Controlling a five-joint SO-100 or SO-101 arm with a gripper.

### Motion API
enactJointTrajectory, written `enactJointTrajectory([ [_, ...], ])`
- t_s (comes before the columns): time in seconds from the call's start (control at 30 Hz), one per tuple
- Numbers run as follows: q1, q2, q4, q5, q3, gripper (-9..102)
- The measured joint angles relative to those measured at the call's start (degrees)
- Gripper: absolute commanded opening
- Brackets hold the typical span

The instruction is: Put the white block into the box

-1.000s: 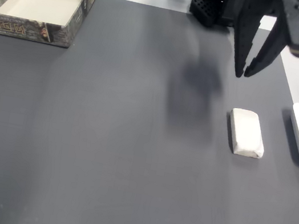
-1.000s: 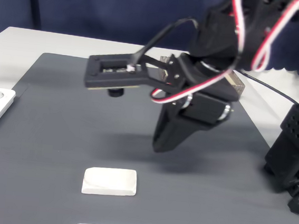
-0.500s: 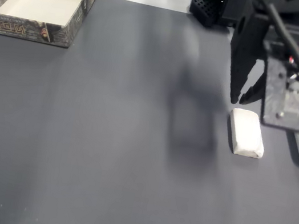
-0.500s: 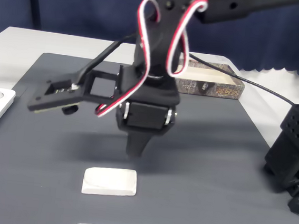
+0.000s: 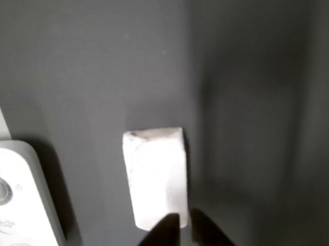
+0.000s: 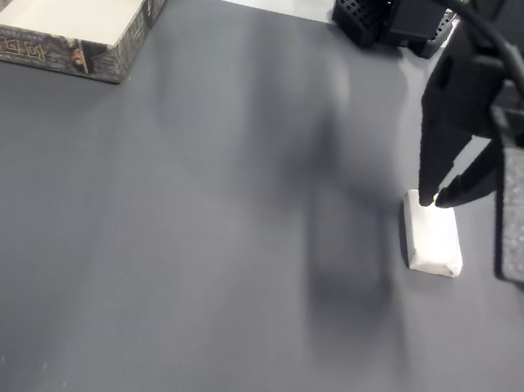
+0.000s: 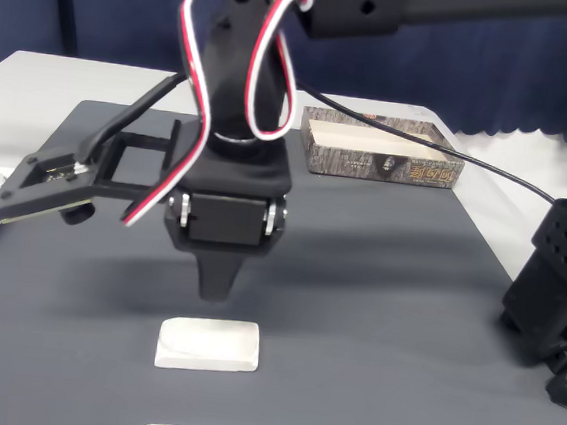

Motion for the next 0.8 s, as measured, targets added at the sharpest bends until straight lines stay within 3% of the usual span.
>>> enactJointTrajectory([
  [0.33,-0.6,-1.0,0.1,0.7,-1.3,0],
  [0.63,-0.6,-1.0,0.1,4.2,-1.3,15],
  [0.8,-0.5,-1.0,0.6,6.3,-1.3,19],
])
